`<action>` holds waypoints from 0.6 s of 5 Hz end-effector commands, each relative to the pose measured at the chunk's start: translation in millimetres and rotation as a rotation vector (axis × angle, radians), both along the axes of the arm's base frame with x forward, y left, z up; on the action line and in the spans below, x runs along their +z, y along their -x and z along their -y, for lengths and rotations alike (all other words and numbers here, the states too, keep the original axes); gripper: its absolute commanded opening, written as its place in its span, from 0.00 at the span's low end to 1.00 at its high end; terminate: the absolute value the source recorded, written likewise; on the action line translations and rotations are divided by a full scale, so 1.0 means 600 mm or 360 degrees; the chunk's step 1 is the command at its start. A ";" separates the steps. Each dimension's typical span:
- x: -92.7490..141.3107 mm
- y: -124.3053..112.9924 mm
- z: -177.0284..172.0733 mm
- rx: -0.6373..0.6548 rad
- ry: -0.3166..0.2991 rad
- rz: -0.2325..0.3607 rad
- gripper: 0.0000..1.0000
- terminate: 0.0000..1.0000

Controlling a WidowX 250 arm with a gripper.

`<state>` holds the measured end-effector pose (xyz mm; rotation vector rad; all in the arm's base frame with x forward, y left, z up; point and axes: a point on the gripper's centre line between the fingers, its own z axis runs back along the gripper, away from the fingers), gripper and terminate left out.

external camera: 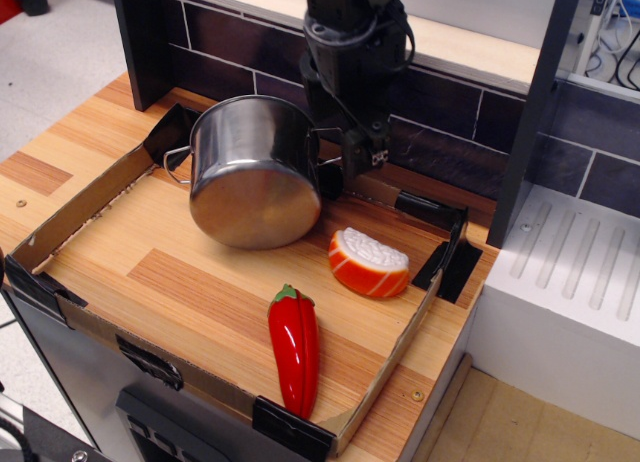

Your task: Upright metal pot

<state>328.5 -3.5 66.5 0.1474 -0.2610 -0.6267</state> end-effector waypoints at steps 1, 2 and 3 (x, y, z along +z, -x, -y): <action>0.008 -0.010 0.012 -0.0038 0.0005 0.0126 1.00 0.00; 0.007 -0.014 0.014 -0.0057 0.0010 0.0153 1.00 0.00; -0.002 -0.012 0.012 -0.0080 -0.0002 0.0155 1.00 0.00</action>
